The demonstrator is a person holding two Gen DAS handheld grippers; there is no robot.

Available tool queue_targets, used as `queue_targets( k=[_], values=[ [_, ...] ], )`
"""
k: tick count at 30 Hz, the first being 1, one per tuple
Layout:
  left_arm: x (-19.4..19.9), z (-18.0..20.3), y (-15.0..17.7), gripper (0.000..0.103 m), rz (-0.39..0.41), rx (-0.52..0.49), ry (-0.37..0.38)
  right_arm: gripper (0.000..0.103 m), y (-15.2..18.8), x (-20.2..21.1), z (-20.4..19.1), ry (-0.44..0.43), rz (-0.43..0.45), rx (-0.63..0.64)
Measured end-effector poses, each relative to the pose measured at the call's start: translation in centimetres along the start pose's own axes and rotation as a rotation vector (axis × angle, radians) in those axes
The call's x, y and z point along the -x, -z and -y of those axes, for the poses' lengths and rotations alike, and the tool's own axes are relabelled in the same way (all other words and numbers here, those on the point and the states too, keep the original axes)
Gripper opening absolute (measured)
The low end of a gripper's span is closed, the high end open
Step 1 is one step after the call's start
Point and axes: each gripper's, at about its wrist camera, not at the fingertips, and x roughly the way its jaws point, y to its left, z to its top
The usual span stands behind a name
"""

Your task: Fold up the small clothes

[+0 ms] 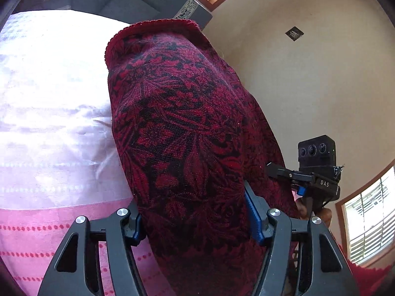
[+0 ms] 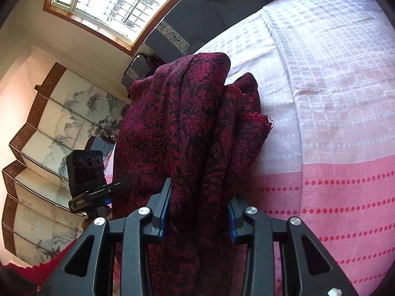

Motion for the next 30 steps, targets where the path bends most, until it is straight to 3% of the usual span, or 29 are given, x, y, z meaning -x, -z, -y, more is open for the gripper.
queue_targets(
  k=[6,14,19,24,27,30],
  values=[
    [5.5,-0.4,-4.9,0.064,0.109,-0.098,-0.127,0.032,-4.8,-3.3,-4.9,-0.059,0.058,0.065],
    [8.9,-4.5,-12.4,0.064,0.192,-0.201,-0.370,0.032,-11.0,-13.1,-6.6,-0.147,0.117,0.010],
    [7.9,-8.4,-14.8,0.064,0.202,-0.219,-0.449,0.031,-13.0,-18.2,-6.5,-0.104,0.105,-0.005],
    [5.5,-11.7,-14.6,0.065,0.176,-0.202,-0.495,0.032,-12.5,-21.2,-5.7,0.014,0.069,-0.001],
    [5.6,-11.6,-13.5,0.075,0.230,-0.200,-0.539,0.038,-12.1,-21.1,-5.9,0.054,0.093,0.010],
    [6.3,-9.7,-12.3,0.082,0.302,-0.235,-0.704,0.041,-11.3,-18.8,-7.7,0.105,0.182,0.057]
  ],
)
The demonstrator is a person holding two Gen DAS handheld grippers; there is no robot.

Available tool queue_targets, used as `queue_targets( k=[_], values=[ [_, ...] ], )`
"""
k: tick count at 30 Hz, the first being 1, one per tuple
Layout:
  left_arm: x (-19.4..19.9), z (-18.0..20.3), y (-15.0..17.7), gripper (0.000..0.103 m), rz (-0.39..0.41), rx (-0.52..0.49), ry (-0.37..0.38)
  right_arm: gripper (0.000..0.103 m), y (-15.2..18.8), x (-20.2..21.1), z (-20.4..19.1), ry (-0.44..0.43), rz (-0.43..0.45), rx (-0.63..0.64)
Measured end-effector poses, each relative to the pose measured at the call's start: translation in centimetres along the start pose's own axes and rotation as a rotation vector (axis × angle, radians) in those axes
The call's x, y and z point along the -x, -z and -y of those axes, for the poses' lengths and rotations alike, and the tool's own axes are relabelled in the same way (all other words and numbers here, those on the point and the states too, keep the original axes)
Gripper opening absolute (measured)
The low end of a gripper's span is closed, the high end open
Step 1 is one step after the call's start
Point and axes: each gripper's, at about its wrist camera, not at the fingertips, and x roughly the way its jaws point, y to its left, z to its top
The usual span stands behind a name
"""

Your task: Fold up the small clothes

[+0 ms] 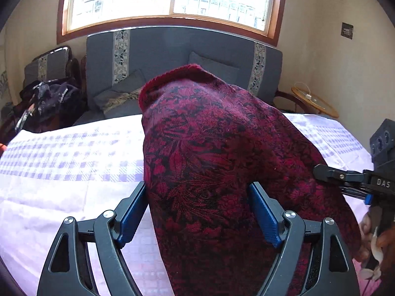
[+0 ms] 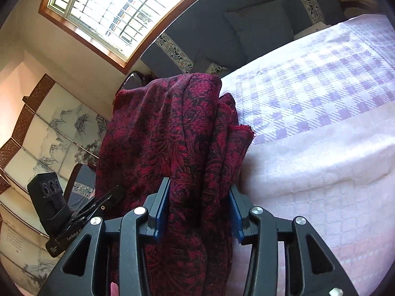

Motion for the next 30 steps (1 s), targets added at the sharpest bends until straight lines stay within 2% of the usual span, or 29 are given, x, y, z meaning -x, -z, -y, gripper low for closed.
queue_targets(
  k=[2,3,5,10,13,16,22,28,30],
  values=[
    [2.1,1.2,0.1,0.084,0.075,-0.058,-0.119,0.042,0.9,2.7,-1.2,-0.006,0.066,0.039],
    [3.4,1.7,0.2,0.086,0.114,-0.072,-0.148,0.042,1.4,4.0,-2.2,-0.019,0.085,0.063],
    [5.9,2.4,0.4,0.097,0.175,-0.069,-0.159,0.046,2.7,6.5,-3.8,-0.007,0.131,0.111],
    [12.9,4.5,1.7,0.103,0.337,-0.062,-0.227,0.061,6.7,12.4,-7.4,0.035,0.212,0.249],
    [16.8,6.1,2.5,0.103,0.401,-0.063,-0.224,0.065,8.7,15.0,-9.3,0.037,0.235,0.302],
    [19.8,7.5,3.4,0.103,0.412,-0.053,-0.232,0.066,10.4,17.0,-10.9,0.053,0.245,0.351],
    [24.8,10.6,5.5,0.103,0.433,-0.079,-0.182,0.070,13.0,19.8,-12.5,0.073,0.261,0.407],
    [27.9,12.4,7.2,0.103,0.480,-0.082,-0.204,0.076,14.7,22.2,-13.3,0.067,0.283,0.406],
    [28.6,12.5,7.4,0.103,0.478,-0.078,-0.180,0.077,15.2,22.7,-13.6,0.071,0.286,0.411]
  ],
)
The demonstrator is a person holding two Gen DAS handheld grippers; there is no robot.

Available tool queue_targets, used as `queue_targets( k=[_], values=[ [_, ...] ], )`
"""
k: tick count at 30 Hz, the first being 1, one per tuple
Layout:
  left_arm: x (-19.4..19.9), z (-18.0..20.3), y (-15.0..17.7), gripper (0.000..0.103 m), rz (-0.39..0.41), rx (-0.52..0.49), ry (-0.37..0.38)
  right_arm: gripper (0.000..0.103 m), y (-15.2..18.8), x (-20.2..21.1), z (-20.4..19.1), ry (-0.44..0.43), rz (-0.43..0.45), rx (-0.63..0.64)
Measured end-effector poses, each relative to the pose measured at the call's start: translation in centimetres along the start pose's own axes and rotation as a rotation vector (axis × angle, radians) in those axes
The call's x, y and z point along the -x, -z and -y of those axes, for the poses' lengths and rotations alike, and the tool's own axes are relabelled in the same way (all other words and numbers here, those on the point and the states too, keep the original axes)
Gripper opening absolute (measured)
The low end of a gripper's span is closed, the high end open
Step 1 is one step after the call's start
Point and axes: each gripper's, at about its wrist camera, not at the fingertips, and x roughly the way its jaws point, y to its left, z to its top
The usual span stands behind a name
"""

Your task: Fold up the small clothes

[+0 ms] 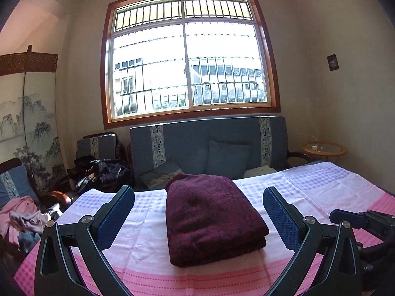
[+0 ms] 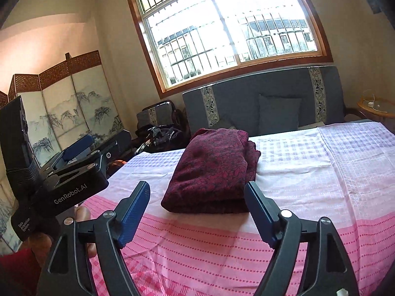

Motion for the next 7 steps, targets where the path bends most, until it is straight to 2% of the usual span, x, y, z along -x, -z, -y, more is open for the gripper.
queue_targets(
  k=[7],
  values=[
    [2.0,0.2,0.2,0.103,-0.054,0.030,0.011,0.083,0.5,2.1,-1.6,0.024,0.014,0.031]
  ],
)
